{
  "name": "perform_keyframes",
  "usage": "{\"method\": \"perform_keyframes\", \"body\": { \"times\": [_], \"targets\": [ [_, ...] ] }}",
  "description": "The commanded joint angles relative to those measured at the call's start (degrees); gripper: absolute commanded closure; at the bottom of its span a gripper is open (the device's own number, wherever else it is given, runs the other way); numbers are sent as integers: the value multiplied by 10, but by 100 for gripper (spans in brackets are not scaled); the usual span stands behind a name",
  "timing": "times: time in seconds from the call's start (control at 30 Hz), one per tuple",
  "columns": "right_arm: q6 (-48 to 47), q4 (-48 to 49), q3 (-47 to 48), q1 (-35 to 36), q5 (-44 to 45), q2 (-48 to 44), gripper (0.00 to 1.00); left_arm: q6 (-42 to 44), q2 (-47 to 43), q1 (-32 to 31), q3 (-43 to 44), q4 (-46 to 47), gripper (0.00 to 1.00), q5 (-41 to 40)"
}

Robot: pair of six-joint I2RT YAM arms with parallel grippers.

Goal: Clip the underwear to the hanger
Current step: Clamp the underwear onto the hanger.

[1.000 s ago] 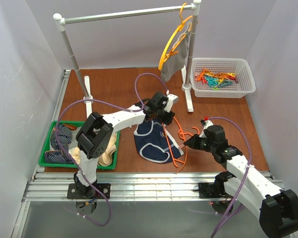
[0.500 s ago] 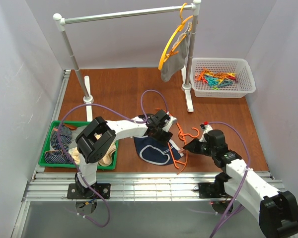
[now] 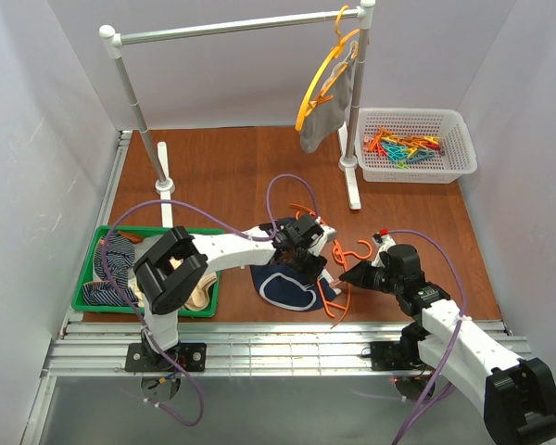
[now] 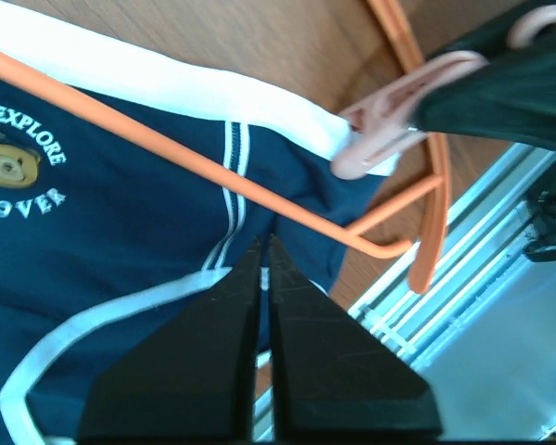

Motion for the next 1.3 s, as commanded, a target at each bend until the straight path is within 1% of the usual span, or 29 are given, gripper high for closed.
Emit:
{"method": "perform_keyframes", "body": {
  "times": [0.0, 0.07, 0.13, 0.17, 0.2, 0.23, 0.27, 0.33, 0.4, 0.47, 0.5, 0.53, 0.63, 0.67, 0.83, 1.0, 1.07, 1.17, 1.2, 1.27],
  "targets": [
    [5, 19, -2, -2, -8, -6, 99, -24, -52, -2, 3, -9, 94, -40],
    [6, 19, -1, -3, -11, -9, 99, -42, -49, -2, 29, -38, 93, -69],
    [7, 19, 2, -2, -13, -12, 99, -59, -40, -2, 51, -73, 98, -93],
    [8, 19, 1, -2, -14, -16, 99, -77, -34, -2, 80, -91, 100, -121],
    [8, 19, 1, -2, -15, -18, 99, -86, -17, -2, 99, -108, 100, -131],
    [7, 19, 2, -3, -18, -19, 99, -93, -6, -2, 117, -142, 100, -142],
    [6, 19, 2, -3, -19, -18, 99, -110, 5, -2, 151, -158, 100, -163],
    [-4, 19, 2, -2, -24, -16, 99, -127, 35, -3, 173, -188, 94, -179],
    [-13, 19, 1, -1, -28, -5, 99, -144, 51, -3, 197, -201, 94, -181],
    [-22, 36, 2, -2, -39, 5, 99, -157, 70, -4, 203, -208, 89, -186],
    [-25, 41, 2, -1, -42, 12, 99, -170, 76, -4, 209, -210, 85, -193],
    [-27, 43, 4, -2, -49, 14, 99, -176, 80, -4, 212, -218, 73, -195],
    [-35, 44, 9, -2, -55, 20, 99, -201, 94, -4, 226, -231, 62, -212],
    [-36, 44, 9, -2, -56, 20, 99, -206, 97, -8, 229, -233, 61, -220],
    [-45, 44, 4, -2, -77, 24, 99, -234, 113, -11, 237, -232, 61, -230],
    [-51, 38, -5, -3, -97, 14, 99, -253, 131, -11, 252, -211, 66, -239],
    [-56, 31, -4, -2, -102, 13, 99, -260, 139, -10, 258, -213, 66, -244],
    [-72, 25, 5, -3, -111, 17, 99, -267, 154, -11, 256, -218, 69, -242],
    [-74, 25, 6, -2, -114, 20, 99, -272, 158, -10, 253, -218, 72, -243],
    [-80, 25, 4, -2, -125, 25, 99, -276, 167, -11, 256, -218, 76, -242]
  ]
}}
